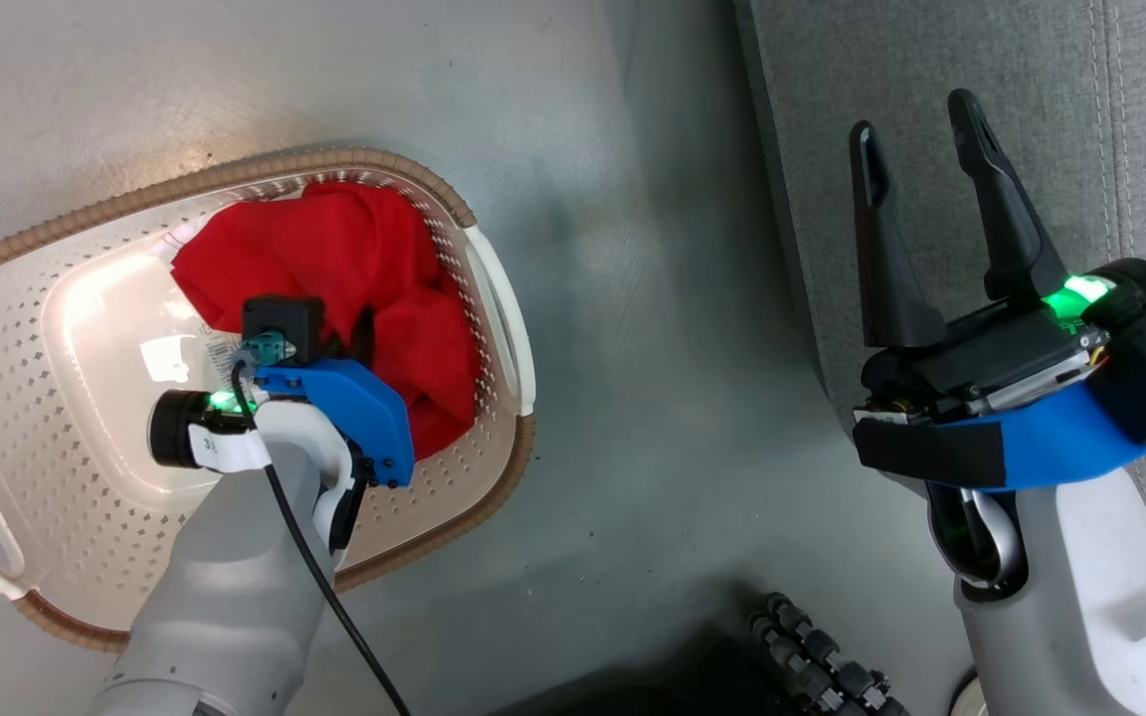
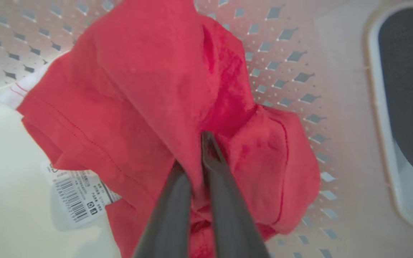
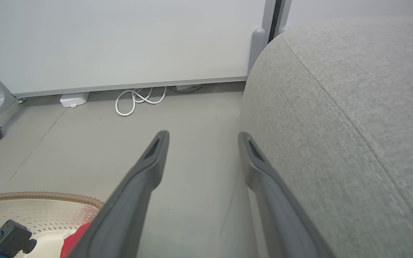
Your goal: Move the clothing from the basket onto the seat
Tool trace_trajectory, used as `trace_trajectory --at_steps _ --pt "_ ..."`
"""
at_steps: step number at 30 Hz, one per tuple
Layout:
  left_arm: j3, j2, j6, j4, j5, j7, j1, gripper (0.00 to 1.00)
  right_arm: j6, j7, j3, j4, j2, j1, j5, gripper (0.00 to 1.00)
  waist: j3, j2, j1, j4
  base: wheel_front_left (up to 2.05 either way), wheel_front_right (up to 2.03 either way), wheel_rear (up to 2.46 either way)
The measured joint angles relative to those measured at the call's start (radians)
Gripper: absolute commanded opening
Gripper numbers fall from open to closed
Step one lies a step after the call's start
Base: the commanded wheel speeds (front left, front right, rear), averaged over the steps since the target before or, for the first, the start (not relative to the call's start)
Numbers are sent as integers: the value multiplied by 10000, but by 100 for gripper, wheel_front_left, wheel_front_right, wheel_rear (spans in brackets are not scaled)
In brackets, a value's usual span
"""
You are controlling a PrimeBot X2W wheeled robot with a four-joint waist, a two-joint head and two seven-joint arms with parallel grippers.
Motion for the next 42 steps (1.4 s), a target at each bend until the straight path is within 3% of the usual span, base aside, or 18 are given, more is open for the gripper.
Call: trace_trajectory --at_steps 23,35,42 --pt "-364 -196 -173 510 -387 -303 -103 0 0 48 169 445 2 -127 -194 100 -652 0 0 330 0 0 0" --pt "-1156 -247 -192 59 -497 -531 999 0 0 313 370 2057 13 250 -642 100 -3147 0 -2 811 0 0 0" --pt "-2491 -261 -194 -1018 -855 -472 1778 0 0 642 359 2675 15 937 -803 100 -5040 2 -3 1214 0 0 0"
